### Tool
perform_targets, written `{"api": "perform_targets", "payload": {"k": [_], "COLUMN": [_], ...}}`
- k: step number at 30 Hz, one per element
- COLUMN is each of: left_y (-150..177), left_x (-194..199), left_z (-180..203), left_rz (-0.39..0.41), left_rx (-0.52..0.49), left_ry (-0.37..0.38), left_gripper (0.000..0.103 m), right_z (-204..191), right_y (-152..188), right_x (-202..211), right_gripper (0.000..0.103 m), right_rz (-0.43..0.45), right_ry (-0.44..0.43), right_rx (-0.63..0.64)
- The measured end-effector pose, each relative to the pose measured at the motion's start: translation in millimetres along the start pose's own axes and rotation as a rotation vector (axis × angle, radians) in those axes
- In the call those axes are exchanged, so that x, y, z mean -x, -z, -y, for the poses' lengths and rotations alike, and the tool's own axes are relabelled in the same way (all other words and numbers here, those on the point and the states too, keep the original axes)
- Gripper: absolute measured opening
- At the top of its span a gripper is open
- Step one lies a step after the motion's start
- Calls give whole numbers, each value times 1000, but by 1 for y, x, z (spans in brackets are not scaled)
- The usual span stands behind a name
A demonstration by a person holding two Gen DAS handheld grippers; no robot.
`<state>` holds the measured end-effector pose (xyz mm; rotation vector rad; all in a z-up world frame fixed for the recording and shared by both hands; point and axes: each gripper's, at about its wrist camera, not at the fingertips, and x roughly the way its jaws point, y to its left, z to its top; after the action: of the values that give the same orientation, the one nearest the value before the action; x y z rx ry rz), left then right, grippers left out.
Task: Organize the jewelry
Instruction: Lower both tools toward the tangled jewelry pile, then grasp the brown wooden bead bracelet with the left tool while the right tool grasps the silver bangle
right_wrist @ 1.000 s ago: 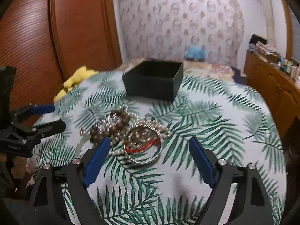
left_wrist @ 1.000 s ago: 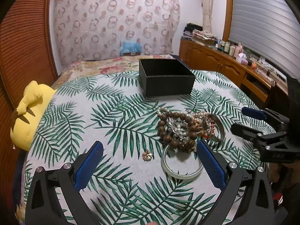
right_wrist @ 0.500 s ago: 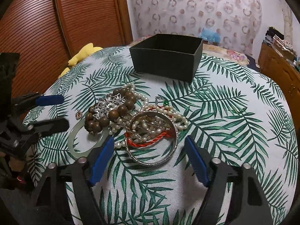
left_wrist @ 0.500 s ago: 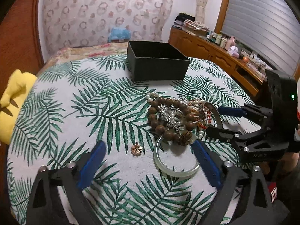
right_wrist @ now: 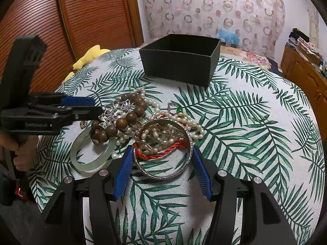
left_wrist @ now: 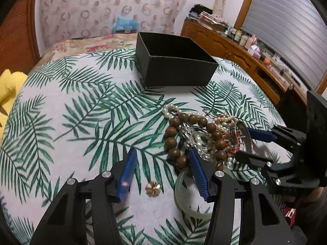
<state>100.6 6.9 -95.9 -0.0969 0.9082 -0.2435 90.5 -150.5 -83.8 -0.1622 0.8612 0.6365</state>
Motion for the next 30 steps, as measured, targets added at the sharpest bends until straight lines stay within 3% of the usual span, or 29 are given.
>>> {"api": "perform_targets", "payload": {"k": [9,14,21,30], "left_y": [-14,-16,-16,-34], "left_x": [-13,-21,-22,26], "left_z": [1,10,14,27], "left_rz": [-33,-56,-49,95], "left_rx": [-23,-54,-83,-106], "left_ry": [14,23,1,32], "left_gripper": [33,14,12,12], "right_z": [-4,0,4,6], "right_y": [-5,-7,-7,-20], "right_x": [-3,6,13,27], "right_gripper": [59,59,59,59], "right_rz": [1,27,39,81], "right_ry": [13,16,26,36], "right_rx": [31,22,21,36]}}
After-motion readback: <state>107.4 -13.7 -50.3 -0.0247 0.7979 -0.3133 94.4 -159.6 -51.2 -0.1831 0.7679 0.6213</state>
